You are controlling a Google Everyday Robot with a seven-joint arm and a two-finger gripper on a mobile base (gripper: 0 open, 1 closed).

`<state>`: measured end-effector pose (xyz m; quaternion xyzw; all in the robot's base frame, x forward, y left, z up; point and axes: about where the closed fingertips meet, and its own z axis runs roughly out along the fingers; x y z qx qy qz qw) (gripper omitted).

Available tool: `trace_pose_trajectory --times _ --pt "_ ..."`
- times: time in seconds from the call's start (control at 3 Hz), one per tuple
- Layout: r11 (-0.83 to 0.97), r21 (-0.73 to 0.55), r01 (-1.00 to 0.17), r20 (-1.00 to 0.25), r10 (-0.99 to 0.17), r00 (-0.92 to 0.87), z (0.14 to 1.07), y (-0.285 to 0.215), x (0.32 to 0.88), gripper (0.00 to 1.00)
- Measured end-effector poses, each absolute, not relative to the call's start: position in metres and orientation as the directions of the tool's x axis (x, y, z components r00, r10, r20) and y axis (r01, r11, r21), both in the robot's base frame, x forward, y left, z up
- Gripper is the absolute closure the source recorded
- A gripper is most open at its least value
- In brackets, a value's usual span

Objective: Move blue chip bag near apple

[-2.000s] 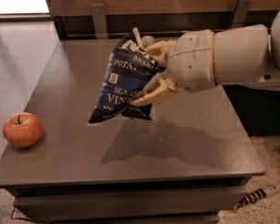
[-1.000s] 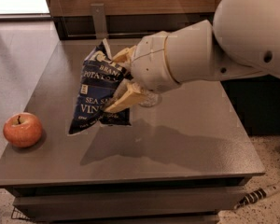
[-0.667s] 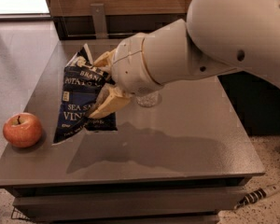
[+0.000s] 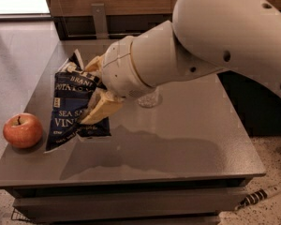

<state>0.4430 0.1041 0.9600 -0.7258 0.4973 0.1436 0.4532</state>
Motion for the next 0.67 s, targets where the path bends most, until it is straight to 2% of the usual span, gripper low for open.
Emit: trace_pose_trajectory --times 0.33,0.67 --pt "-0.098 -0.520 -0.849 -0.654 -0.593 0.469 0.9623 0.1059 0.4410 0.62" --pt "-0.103 -0.527 -0.844 -0.647 -0.595 0.477 0.9657 0.1084 0.4379 0.31"
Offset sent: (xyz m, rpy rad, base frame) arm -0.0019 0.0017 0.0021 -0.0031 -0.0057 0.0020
